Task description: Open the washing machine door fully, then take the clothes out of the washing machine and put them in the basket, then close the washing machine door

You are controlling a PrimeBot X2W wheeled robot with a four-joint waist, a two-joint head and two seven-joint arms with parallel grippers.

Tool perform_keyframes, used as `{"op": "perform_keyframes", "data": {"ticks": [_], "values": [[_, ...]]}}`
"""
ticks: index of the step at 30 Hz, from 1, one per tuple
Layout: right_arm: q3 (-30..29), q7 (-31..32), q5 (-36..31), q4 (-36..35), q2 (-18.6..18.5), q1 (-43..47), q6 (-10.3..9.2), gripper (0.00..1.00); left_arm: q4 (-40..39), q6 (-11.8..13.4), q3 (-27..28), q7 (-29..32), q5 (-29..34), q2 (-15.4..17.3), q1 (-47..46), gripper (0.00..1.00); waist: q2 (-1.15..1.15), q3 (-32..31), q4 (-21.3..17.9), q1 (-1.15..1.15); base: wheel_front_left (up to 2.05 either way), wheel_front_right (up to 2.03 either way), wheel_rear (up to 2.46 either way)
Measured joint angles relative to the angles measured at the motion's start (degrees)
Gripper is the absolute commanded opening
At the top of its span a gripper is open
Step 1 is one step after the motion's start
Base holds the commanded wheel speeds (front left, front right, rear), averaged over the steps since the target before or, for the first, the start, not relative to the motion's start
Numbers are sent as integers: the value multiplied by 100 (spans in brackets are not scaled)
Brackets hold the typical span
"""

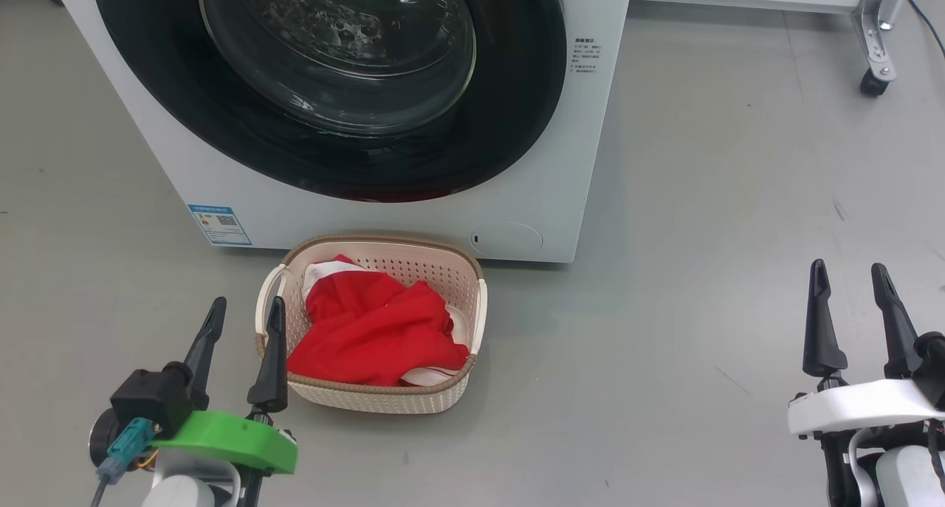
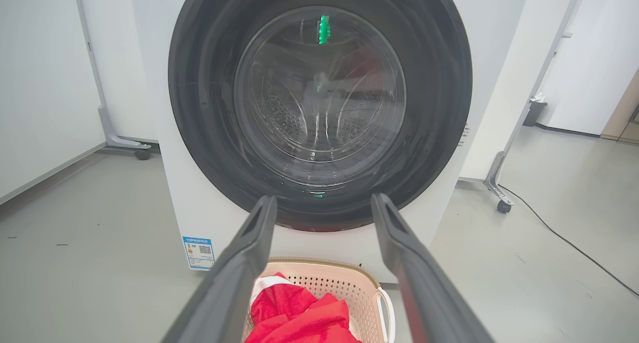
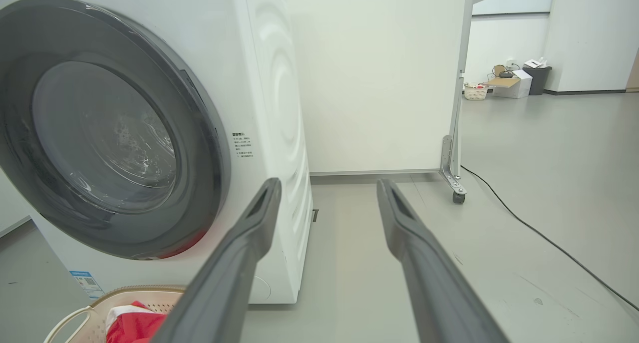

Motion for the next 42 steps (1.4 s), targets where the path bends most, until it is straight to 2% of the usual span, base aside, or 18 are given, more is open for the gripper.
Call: {"op": "perform_keyframes", "data": {"ticks": [23, 24, 34, 42], "values": [[-130, 0, -97, 64, 122, 1, 141, 100, 24, 0, -63, 0, -177, -16, 22, 100, 0, -57, 2, 0, 0, 0, 0], [-130, 0, -99, 78, 129, 2, 142, 0, 35, 1, -71, 1, -177, -19, 24, 0, 0, -61, 4, 0, 0, 0, 0], [-116, 62, 37, 455, 321, 163, 141, 0, 322, 1, -146, 33, -287, -109, 257, 0, 0, -67, -5, 0, 0, 0, 0], [-240, 266, 595, 569, 323, 108, 193, 0, 292, 1, -66, 164, -893, -115, 258, 0, 0, -95, -41, 0, 0, 0, 0]]}}
